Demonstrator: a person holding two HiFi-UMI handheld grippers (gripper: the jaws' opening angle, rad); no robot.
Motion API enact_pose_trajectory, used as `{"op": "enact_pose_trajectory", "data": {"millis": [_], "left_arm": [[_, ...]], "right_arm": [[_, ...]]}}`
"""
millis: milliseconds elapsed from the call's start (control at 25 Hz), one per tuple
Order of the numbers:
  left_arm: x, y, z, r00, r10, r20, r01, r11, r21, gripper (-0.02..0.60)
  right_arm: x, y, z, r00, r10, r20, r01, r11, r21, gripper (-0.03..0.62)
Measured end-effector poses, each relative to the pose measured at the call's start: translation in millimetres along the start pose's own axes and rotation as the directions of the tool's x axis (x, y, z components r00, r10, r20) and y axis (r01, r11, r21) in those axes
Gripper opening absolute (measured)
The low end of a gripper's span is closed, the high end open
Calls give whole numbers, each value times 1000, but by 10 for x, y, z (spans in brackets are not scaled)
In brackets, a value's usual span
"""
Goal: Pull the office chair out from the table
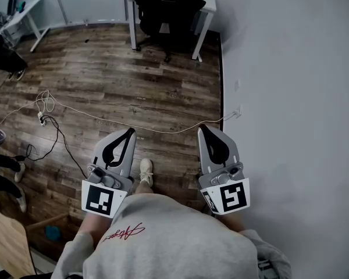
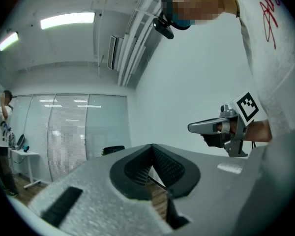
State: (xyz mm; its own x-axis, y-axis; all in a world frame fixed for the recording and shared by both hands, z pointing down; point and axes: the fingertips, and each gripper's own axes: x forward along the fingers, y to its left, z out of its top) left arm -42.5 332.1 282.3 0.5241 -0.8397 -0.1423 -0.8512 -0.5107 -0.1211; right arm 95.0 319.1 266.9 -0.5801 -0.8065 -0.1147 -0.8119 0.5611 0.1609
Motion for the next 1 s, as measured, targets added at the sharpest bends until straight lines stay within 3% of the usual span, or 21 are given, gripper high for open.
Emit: {"op": "enact_pose_trajectory", "data": {"millis": [1000], "left_arm": [[1265,1417,-219,1000,-31,-6,31,1000,-4,-5]], "right_arm": [[1785,-585,-105,999,-37,13,37,999,-2,-2]]}}
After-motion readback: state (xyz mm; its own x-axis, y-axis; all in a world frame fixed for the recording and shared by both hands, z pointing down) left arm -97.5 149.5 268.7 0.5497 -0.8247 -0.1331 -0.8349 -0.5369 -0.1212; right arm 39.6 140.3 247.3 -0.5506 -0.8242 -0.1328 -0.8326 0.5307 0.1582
